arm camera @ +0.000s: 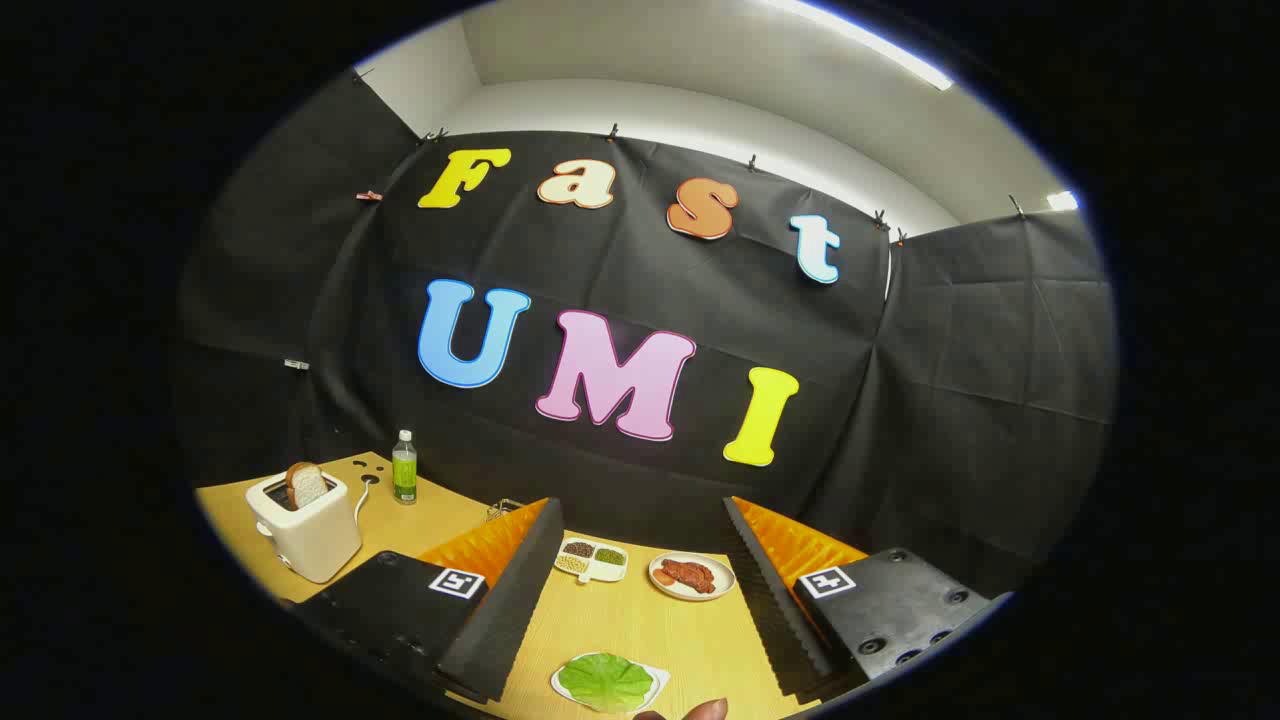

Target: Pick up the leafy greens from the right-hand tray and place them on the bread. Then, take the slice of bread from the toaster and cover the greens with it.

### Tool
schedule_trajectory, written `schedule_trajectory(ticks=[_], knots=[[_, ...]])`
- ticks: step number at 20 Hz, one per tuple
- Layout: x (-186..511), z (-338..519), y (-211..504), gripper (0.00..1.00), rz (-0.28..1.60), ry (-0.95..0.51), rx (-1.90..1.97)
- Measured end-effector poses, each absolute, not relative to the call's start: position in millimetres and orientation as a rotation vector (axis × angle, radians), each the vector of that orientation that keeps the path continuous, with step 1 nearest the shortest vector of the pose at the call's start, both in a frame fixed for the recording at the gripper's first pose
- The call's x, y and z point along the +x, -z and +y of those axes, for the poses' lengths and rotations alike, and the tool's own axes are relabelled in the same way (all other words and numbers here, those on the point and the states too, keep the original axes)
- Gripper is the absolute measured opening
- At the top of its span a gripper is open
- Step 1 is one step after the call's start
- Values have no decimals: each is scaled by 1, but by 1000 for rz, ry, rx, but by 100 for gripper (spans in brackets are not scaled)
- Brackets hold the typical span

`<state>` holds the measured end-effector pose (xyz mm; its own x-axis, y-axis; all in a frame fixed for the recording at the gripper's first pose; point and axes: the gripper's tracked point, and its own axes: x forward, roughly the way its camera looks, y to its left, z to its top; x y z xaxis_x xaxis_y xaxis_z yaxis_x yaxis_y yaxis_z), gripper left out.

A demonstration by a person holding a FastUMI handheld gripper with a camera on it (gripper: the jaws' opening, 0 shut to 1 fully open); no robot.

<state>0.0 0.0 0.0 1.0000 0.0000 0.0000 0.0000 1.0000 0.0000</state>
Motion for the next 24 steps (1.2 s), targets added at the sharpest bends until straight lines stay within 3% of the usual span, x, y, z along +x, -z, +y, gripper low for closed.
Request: schedule_trajectory(ticks=[18,24], knots=[[2,1,9,98,17,-12,20],[15,9,71,98,166,-77,27]])
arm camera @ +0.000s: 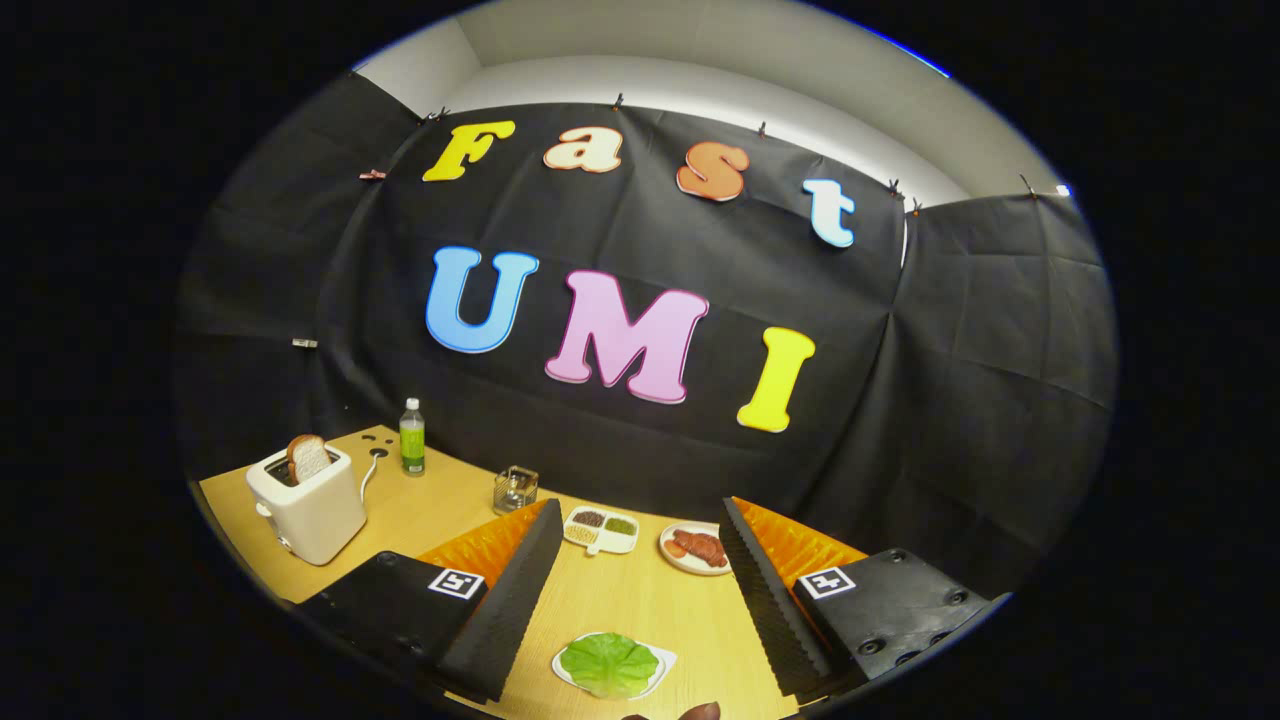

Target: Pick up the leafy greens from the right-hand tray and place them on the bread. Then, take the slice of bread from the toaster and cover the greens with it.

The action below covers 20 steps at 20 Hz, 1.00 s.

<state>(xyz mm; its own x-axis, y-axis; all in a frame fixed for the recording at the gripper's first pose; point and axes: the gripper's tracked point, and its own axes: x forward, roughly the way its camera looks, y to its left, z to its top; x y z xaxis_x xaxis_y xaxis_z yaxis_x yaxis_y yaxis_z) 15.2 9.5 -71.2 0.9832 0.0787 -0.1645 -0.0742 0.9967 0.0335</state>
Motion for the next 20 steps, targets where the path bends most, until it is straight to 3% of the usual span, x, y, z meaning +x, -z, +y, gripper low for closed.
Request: schedule_trajectory(ticks=[11,20], knots=[[24,24,299,94,637,-229,69],[25,42,395,76,855,-286,92]])
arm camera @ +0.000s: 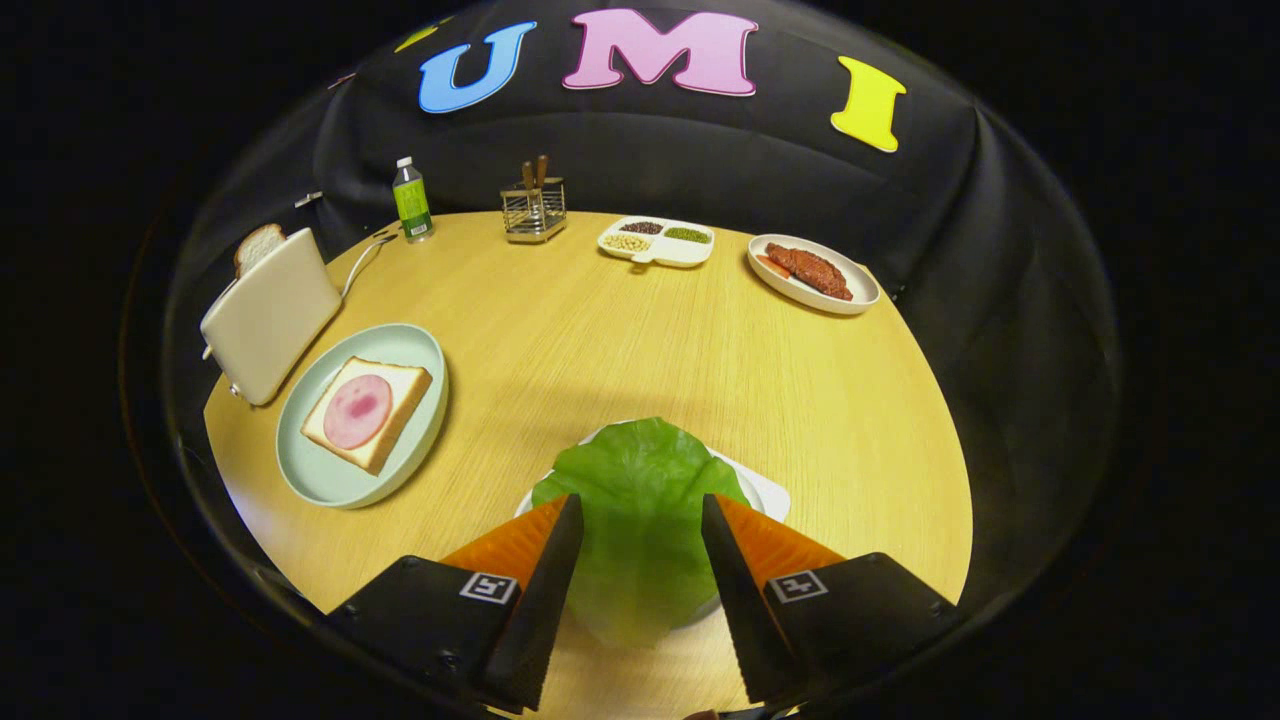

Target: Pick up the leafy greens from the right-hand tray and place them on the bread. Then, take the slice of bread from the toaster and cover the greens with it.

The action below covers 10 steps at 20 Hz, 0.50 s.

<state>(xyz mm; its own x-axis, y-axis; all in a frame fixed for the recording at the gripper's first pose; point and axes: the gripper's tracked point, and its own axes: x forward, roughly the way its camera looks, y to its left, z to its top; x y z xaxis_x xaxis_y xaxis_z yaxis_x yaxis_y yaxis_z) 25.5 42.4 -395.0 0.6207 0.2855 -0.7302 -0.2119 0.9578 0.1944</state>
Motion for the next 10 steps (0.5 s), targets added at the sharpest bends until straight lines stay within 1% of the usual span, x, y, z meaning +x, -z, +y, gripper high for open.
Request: schedule_trajectory(ticks=[2,3,4,6,7,8,10], knots=[[26,44,410,70,896,-287,97],[26,43,415,65,912,-284,100],[24,45,422,62,933,-288,109],[25,47,422,59,938,-291,137],[26,48,423,52,932,-296,121],[24,50,420,52,932,-319,113],[24,53,420,23,920,-322,77]])
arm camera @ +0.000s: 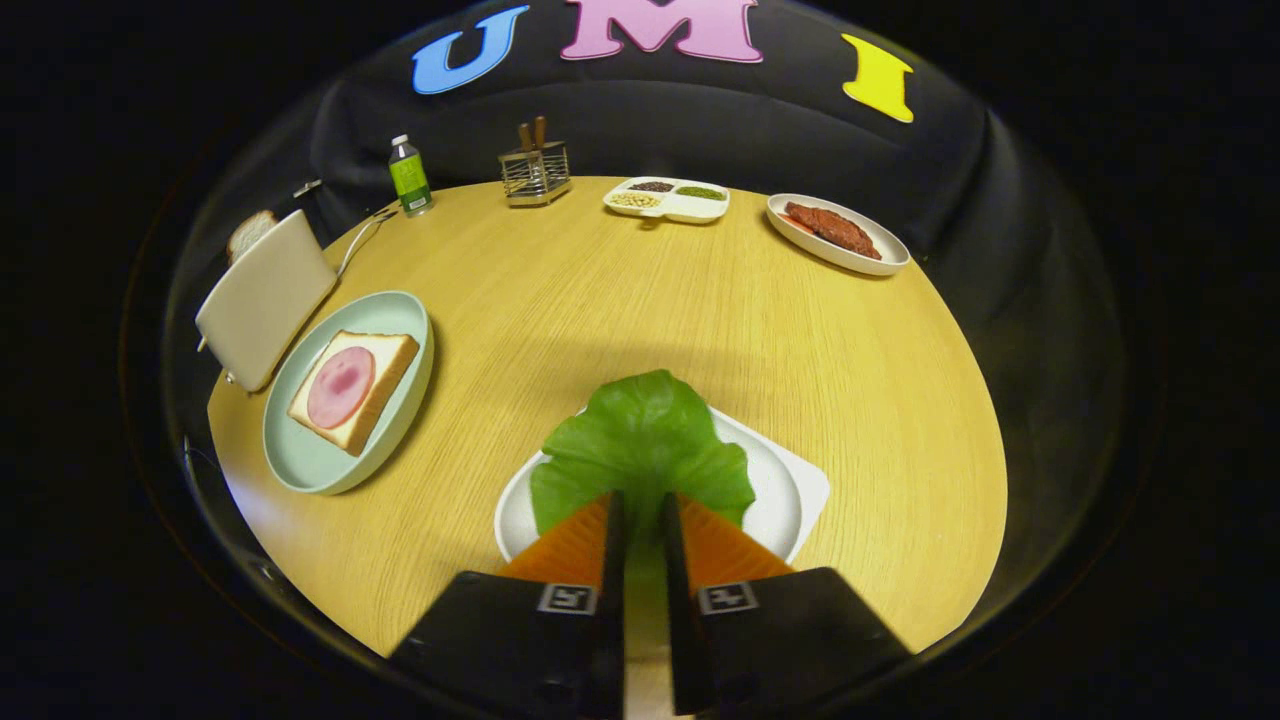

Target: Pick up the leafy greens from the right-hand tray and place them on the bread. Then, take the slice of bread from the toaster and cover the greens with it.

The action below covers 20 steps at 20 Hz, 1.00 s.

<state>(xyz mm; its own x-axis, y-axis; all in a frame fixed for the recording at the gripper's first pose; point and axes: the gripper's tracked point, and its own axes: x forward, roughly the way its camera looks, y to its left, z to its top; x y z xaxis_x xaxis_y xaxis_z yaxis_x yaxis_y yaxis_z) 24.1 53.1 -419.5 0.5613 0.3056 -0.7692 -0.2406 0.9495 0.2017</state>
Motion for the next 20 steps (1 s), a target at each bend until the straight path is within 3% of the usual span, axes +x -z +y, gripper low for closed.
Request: schedule_trajectory(ticks=[1,3,12,20], knots=[[25,52,418,9,911,-310,67],[24,53,416,6,916,-296,64],[23,59,320,6,761,-335,103],[25,144,249,6,673,-462,140]])
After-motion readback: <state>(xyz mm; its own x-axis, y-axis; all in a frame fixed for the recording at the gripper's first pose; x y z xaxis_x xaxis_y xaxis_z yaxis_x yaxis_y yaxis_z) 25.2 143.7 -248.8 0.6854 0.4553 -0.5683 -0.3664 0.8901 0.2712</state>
